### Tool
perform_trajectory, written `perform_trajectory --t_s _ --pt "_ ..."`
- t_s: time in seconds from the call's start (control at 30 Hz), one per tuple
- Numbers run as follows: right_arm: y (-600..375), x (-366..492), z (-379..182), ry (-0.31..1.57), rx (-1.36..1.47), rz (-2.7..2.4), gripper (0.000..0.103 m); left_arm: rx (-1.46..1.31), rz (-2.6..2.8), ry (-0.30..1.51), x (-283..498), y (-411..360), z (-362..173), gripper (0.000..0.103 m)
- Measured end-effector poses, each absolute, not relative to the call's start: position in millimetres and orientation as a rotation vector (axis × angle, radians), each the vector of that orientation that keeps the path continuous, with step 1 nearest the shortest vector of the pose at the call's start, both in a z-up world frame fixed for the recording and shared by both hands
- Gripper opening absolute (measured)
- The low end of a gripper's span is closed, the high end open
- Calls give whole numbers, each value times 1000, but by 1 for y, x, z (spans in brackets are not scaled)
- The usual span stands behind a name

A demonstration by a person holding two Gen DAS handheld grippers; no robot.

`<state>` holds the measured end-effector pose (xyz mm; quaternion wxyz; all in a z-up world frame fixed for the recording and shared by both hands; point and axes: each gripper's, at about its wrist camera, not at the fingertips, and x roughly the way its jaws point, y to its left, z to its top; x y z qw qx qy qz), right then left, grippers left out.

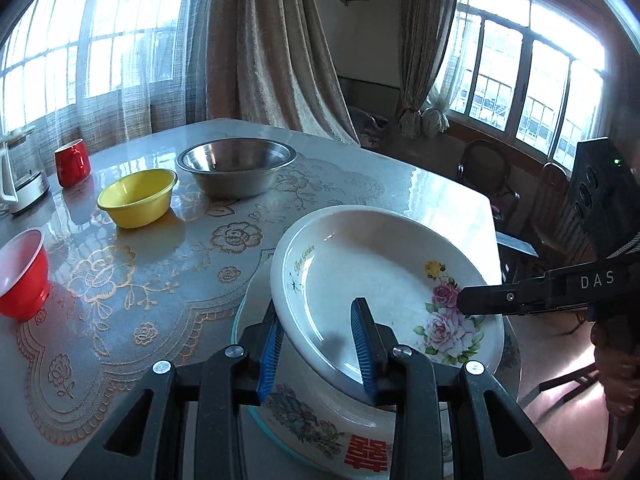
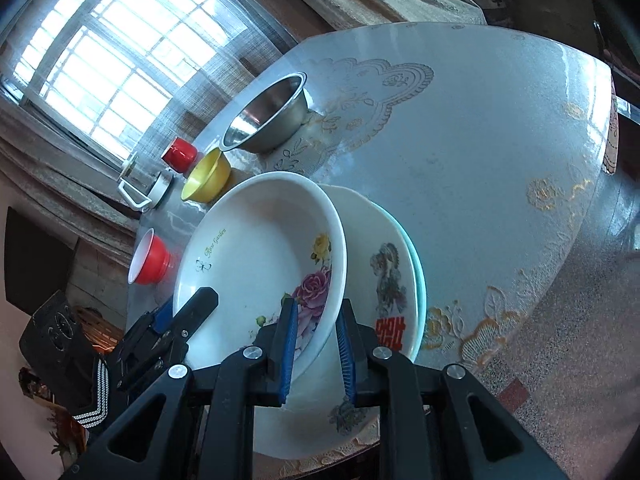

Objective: Organize plates and bowls
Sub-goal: 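Lift the floral plate and lower it onto the large white plate, then open the right gripper to release the floral plate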

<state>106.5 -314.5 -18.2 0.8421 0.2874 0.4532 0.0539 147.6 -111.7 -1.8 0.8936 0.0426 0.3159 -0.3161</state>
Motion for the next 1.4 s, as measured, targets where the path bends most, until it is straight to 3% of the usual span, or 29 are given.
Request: perform_trajectory --t_s 0.5,0.67,0.93,1.4 --pt "-309 101 -16 1029 537 58 27 141 -733 753 152 -119 -11 44" --pt "-311 104 -12 1059 571 45 36 115 -791 813 155 -117 -11 49" --pt "-318 105 -12 1066 614 26 37 112 -860 843 151 -117 -9 62" --pt "-315 107 -2 1043 533 -20 39 117 -892 834 148 -107 -2 69"
